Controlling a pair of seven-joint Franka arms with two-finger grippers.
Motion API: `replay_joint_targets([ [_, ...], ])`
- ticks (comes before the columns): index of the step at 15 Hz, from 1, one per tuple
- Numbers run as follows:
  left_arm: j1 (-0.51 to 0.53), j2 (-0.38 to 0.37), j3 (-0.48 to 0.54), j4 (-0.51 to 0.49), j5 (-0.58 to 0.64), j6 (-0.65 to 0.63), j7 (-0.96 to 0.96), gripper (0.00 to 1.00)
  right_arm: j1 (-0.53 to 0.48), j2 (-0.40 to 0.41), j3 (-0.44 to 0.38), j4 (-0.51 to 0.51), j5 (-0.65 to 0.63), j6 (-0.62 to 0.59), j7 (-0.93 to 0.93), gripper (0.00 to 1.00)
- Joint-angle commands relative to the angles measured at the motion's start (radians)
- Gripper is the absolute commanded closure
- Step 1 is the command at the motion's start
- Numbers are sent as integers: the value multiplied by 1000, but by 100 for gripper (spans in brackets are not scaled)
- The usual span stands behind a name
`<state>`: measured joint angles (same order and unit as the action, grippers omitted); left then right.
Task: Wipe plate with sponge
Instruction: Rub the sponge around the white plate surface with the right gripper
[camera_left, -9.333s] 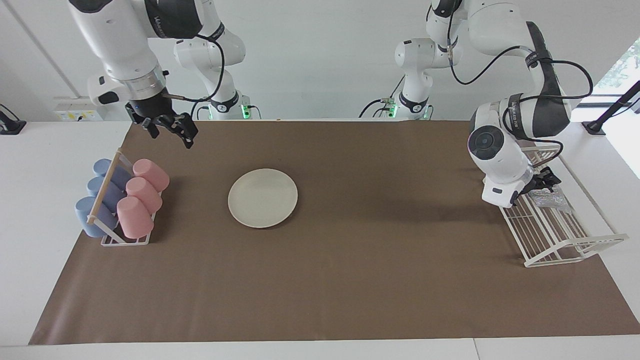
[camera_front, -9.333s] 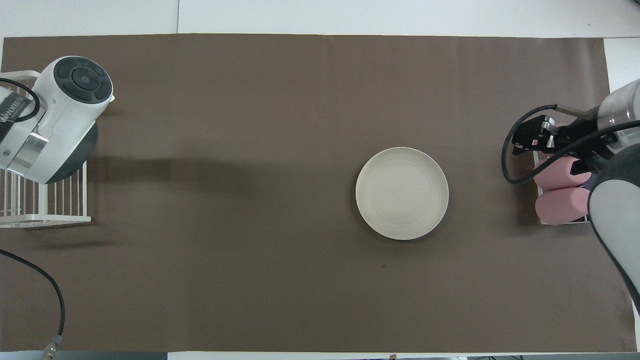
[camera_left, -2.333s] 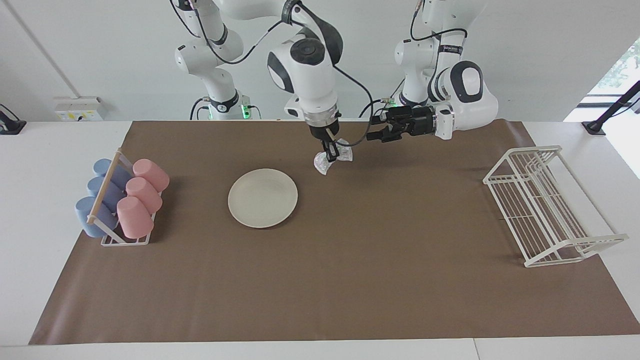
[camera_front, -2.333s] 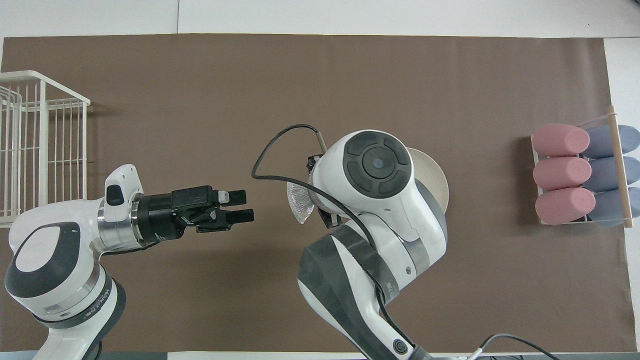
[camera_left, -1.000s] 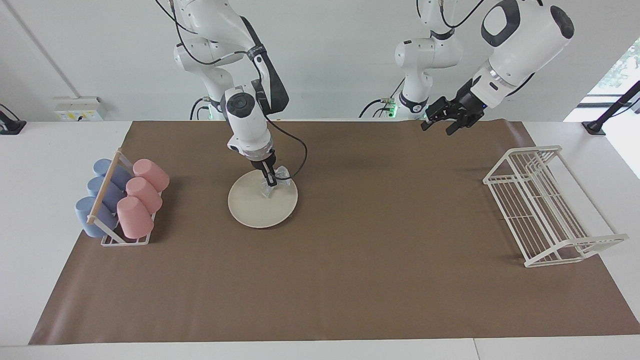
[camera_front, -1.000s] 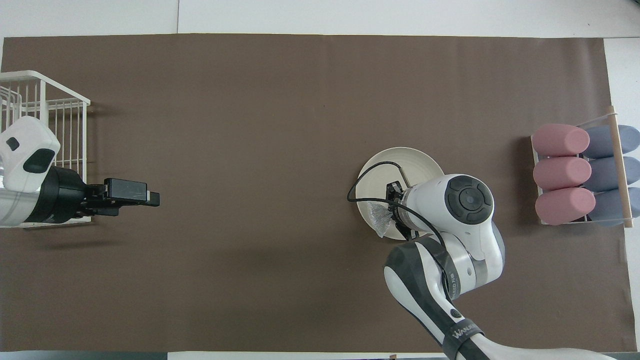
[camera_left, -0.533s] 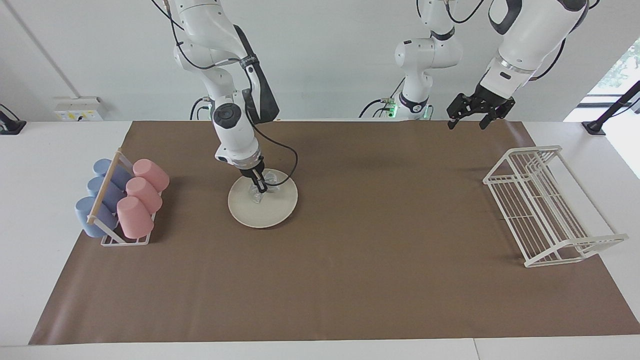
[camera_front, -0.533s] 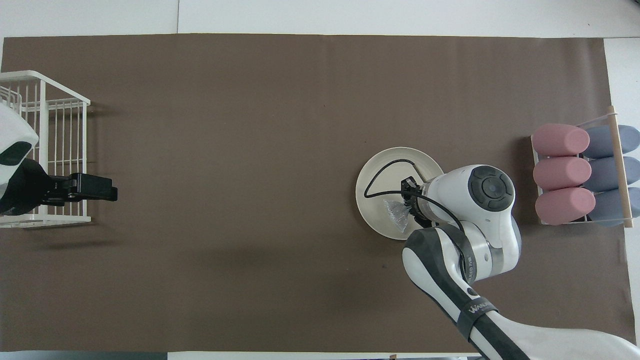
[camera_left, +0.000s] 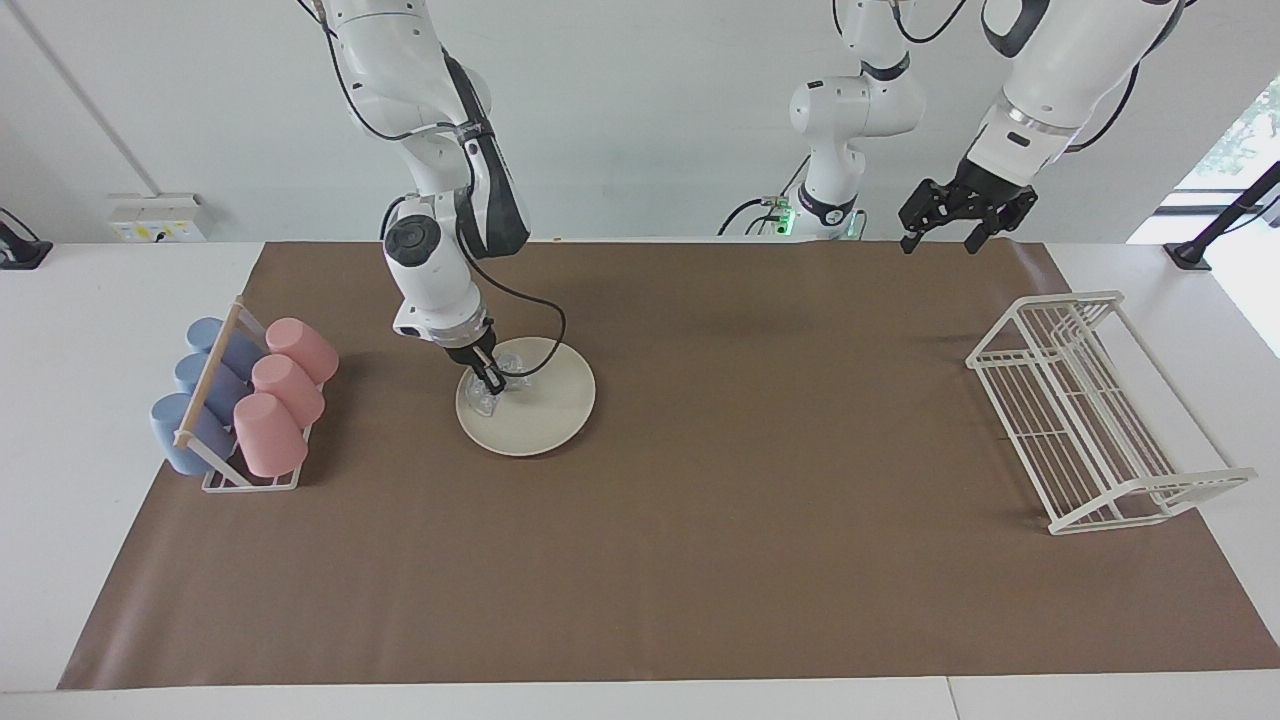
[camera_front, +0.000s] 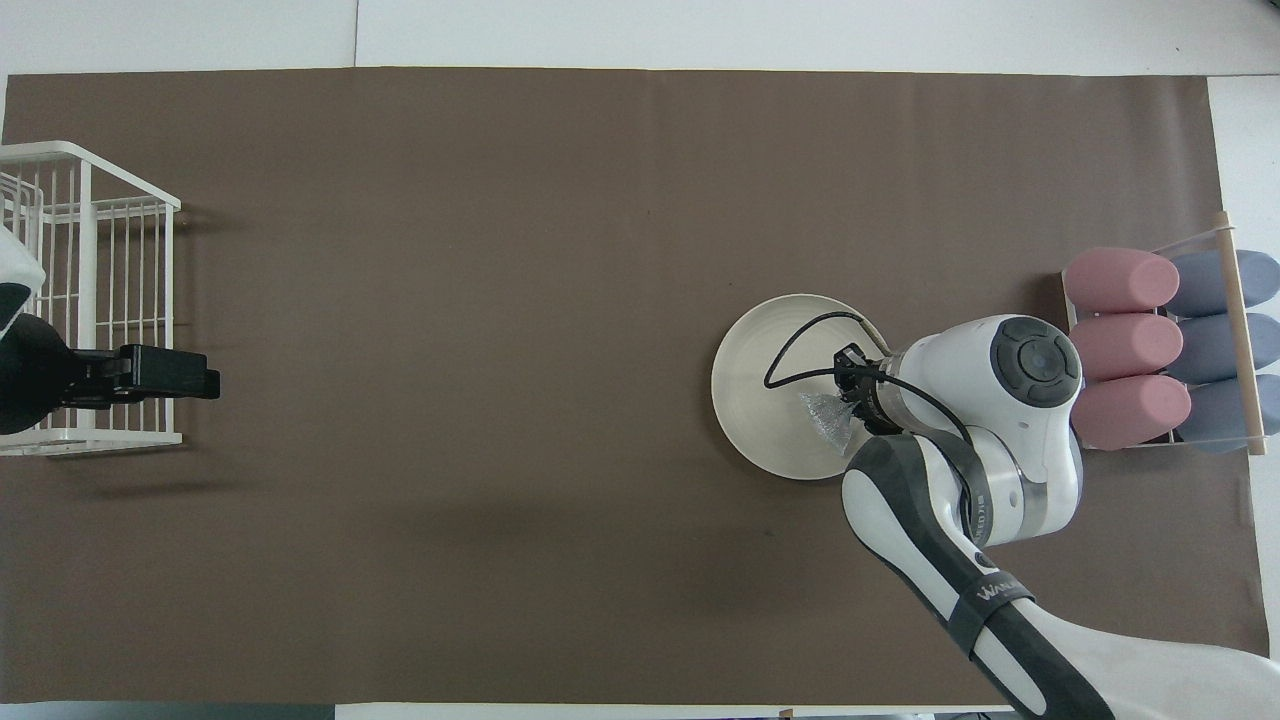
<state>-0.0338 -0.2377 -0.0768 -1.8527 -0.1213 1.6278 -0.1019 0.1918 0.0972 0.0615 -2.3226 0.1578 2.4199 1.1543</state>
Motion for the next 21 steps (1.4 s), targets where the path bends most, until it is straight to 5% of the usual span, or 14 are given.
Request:
replay_joint_targets([
  [1,6,-61,-3,6,22,-35,-10,0,18,-1,12,-23,16,45,88,100],
  [9,6,-83,15,7,22,-42,-10,0,176,-1,11,-20,98,71,294,100],
  [17,6,-83,17,7,22,-42,-10,0,-9,27,6,-12,98,117,-77,100],
  [21,6,-83,17,7,22,-42,-10,0,-3,55,11,-9,100,151,-56,100],
])
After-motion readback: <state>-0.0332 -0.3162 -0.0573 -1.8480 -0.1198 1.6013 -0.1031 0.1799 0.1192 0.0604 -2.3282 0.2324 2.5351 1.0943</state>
